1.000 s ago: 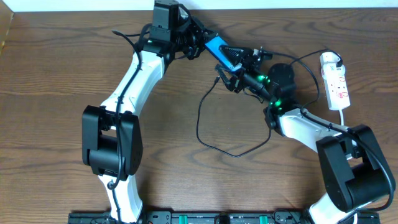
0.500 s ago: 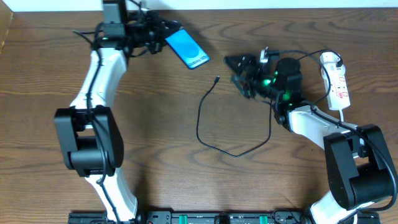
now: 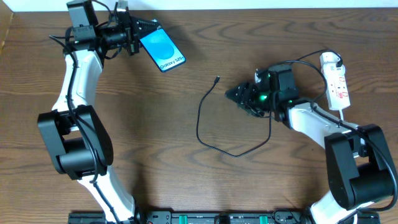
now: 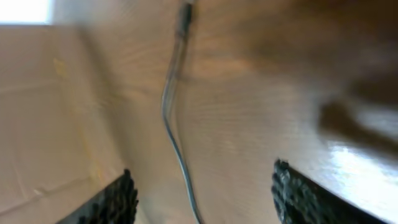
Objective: Plug charger to phone and switch on socket
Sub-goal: 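Release the phone from the right gripper and move it toward the cable end, then grasp the black USB-C cable end with the right gripper and lift it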
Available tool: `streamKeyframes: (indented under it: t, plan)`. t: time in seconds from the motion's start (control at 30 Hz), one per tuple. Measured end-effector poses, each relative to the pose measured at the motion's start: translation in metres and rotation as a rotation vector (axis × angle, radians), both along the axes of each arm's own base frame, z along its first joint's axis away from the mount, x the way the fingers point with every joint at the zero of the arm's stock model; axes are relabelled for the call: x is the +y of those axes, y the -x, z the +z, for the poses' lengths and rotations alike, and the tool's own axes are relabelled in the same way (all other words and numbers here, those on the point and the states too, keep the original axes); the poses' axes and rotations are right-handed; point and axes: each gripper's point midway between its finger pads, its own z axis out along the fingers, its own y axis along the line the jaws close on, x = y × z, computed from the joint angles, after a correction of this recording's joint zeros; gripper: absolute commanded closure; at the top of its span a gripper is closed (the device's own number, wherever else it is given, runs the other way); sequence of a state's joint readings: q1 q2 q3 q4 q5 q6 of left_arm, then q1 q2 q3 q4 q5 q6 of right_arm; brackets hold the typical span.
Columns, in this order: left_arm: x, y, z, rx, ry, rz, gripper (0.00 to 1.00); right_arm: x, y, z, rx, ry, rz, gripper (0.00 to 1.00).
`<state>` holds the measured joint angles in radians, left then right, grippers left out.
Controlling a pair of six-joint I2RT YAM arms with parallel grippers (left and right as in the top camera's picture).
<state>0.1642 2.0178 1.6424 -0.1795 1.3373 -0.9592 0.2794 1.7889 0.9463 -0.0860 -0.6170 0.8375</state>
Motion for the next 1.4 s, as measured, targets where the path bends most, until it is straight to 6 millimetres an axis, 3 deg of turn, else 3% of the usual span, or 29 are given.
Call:
streamKeyframes:
  t: [0.1, 0.4, 0.53, 0.63, 0.73, 0.87, 0.97, 1.4]
  plan:
    - [0.000, 0.000, 0.000, 0.000, 0.000, -0.001, 0.93, -0.003, -0.006, 0.014, 0.010, 0.089, 0.032, 0.39]
    - [-0.001, 0.001, 0.001, -0.004, 0.003, -0.007, 0.93, 0.023, -0.044, 0.099, -0.197, 0.250, 0.092, 0.46]
    - [-0.001, 0.001, 0.001, -0.008, 0.004, -0.011, 0.93, 0.038, -0.061, 0.114, -0.213, 0.278, 0.095, 0.44]
    - [-0.001, 0.001, 0.001, -0.012, 0.003, -0.012, 0.93, 0.046, -0.075, 0.097, -0.153, 0.311, 0.095, 0.42]
    - [-0.001, 0.002, 0.001, -0.015, 0.002, -0.013, 0.93, 0.053, -0.079, 0.059, -0.056, 0.343, 0.093, 0.43]
    - [-0.002, 0.002, 0.001, -0.015, 0.002, -0.014, 0.93, 0.062, -0.071, 0.009, 0.055, 0.373, 0.098, 0.45]
    - [-0.002, 0.002, 0.001, -0.015, 0.001, -0.013, 0.93, 0.068, -0.065, -0.014, 0.105, 0.385, 0.102, 0.46]
    - [-0.001, 0.001, 0.001, -0.015, 0.001, -0.013, 0.93, 0.086, -0.065, -0.043, 0.162, 0.356, 0.066, 0.57]
